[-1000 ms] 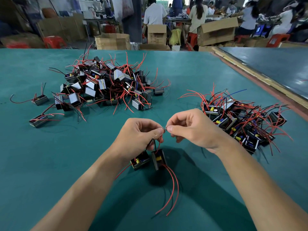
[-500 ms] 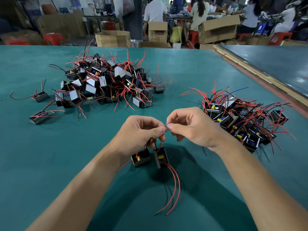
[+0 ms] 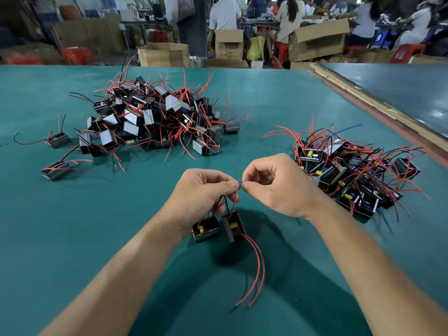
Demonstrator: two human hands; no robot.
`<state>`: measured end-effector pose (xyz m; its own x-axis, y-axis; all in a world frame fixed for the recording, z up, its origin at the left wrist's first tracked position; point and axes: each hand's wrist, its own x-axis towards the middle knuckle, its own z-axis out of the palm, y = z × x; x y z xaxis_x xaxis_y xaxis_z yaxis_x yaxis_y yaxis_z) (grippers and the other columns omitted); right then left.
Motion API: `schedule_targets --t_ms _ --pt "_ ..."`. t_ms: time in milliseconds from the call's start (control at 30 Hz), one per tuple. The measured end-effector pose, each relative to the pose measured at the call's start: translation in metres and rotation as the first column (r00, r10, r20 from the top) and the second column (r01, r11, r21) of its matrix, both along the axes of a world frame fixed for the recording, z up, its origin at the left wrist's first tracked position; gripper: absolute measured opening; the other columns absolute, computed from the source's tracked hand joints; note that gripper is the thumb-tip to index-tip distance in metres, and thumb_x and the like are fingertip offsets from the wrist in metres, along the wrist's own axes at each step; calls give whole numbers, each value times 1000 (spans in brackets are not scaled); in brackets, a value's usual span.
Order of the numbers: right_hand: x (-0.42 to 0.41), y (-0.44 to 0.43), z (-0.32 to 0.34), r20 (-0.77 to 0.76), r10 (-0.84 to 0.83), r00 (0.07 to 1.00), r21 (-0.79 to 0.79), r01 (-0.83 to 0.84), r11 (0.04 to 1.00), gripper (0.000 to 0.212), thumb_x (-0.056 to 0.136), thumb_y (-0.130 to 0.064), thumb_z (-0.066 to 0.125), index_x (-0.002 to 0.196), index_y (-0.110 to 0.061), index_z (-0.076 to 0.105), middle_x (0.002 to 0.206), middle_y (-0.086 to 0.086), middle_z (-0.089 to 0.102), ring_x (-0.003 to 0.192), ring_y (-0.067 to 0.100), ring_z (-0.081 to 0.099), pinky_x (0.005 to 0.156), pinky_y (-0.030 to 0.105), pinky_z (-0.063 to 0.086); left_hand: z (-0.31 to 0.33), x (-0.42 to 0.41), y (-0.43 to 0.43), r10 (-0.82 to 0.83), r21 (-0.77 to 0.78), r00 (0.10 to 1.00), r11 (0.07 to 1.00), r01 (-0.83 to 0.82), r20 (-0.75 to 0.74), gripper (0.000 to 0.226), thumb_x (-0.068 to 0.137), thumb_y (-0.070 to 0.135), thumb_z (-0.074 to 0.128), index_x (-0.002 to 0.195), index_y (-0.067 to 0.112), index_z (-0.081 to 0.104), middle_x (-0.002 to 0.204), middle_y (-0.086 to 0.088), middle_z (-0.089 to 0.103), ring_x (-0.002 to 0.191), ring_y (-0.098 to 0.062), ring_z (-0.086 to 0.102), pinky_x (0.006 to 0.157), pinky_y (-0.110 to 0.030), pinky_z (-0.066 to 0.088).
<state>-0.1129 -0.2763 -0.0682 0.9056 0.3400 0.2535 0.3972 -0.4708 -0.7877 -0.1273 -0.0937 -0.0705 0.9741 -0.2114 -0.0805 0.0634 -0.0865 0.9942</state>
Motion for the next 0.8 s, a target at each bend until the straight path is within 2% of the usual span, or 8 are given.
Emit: schedule_targets --t_ms 200,367,533,667,800 --pt "0 0 -1 15 8 1000 -10 -8 1000 16 84 -9 71 69 -14 68 54 -8 57 48 4 43 50 17 35 -1 0 -1 9 22 999 1000 -10 32 16 91 5 62 77 3 70 59 -3 64 42 -12 44 43 -18 40" --pt "1 0 -3 22 -1 1000 -35 2 999 16 83 -10 71 68 -15 67 51 -11 55 46 2 42 49 14 34 -3 1 -2 30 25 997 999 -32 70 8 90 4 65 83 8 66 57 -5 65 39 -12 43 41 -20 40" --pt "2 0 -4 12 3 1000 -43 -3 999 14 83 -13 70 69 -15 67 50 -11 54 46 3 42 49 15 34 -4 2 -2 24 41 996 999 -28 85 11 90 4 64 81 8 67 57 -3 65 39 -11 43 41 -18 39" --pt "3 -1 -3 10 -11 1000 7 11 1000 12 83 -10 70 71 -12 69 55 1 60 50 6 46 52 20 37 -3 1 -3 17 51 996 998 -22 82 13 91 4 63 79 7 68 56 -2 64 40 -11 44 42 -18 40" --pt "2 -2 -1 18 -10 1000 -11 11 1000 16 84 -8 69 70 -13 69 53 -8 57 48 4 44 51 16 35 -3 -1 -3 6 56 997 998 -11 82 13 91 3 62 79 5 67 55 -2 63 41 -12 44 42 -18 40"
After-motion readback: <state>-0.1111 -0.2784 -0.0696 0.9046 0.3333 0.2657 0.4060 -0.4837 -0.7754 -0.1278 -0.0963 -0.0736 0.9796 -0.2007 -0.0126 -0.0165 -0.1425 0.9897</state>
